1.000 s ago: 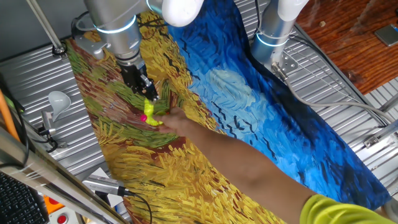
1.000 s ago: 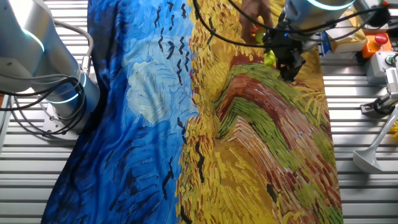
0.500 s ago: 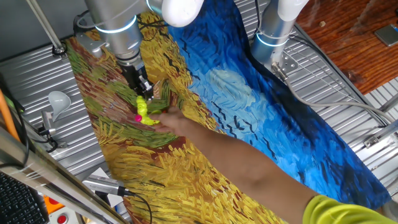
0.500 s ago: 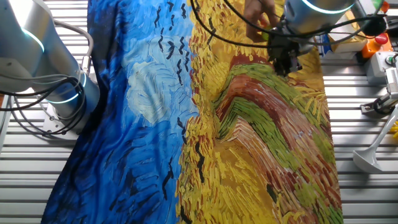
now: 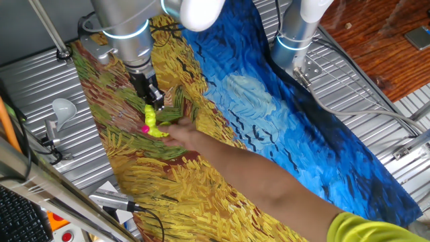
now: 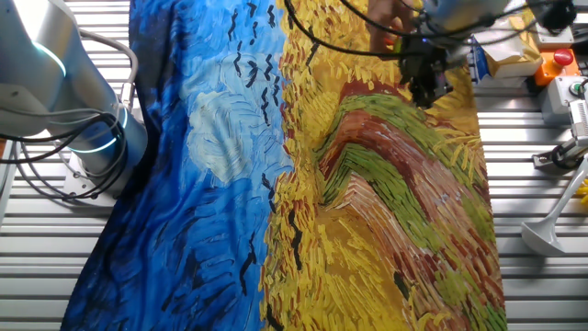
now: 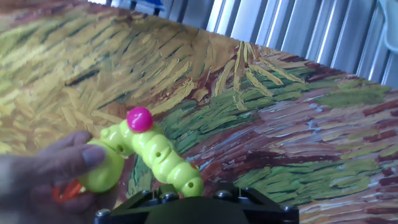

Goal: Receive something handed over by a human

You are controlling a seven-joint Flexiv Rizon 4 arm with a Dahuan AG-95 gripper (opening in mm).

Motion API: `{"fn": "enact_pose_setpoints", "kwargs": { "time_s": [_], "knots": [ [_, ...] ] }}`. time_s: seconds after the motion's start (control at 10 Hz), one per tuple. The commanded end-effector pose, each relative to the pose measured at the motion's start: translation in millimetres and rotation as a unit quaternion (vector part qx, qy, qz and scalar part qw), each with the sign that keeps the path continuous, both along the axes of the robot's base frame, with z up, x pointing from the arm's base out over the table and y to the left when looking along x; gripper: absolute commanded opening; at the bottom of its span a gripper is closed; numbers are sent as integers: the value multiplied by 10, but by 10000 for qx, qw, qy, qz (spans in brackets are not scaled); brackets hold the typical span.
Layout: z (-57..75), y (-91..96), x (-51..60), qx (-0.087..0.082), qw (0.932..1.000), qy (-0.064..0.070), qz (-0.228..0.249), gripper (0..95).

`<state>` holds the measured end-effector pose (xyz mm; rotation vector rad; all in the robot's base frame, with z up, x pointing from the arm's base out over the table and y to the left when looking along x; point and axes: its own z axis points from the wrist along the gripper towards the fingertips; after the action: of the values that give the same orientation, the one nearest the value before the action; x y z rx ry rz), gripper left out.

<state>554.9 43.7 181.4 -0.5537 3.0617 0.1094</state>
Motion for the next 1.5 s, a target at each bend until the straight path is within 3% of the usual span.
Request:
{"fn": "enact_pose_setpoints", "kwargs": {
  "time_s": [0.1,0.2,0.3,0.4,0.5,0.6,0.7,1.0,1.1,1.3,1.5],
  "knots": [
    [30,-66,-80,-458,9904,51,1300,380],
    [30,-66,-80,-417,9885,55,1453,380],
    [30,-66,-80,-396,9879,50,1496,570],
    [30,-66,-80,-382,9842,45,1726,570],
    [28,-60,-79,-390,9850,35,1682,380],
    [9,-18,-62,-318,9885,14,1481,380],
    [-33,65,-37,-369,9908,17,1298,190],
    [-68,131,-19,-246,9906,-14,1347,190],
    [-71,130,-19,-249,9900,-12,1389,380],
    [-112,115,-5,-154,9904,-22,1373,380],
    [-203,84,23,-94,9914,-61,1305,0]
  ]
}}
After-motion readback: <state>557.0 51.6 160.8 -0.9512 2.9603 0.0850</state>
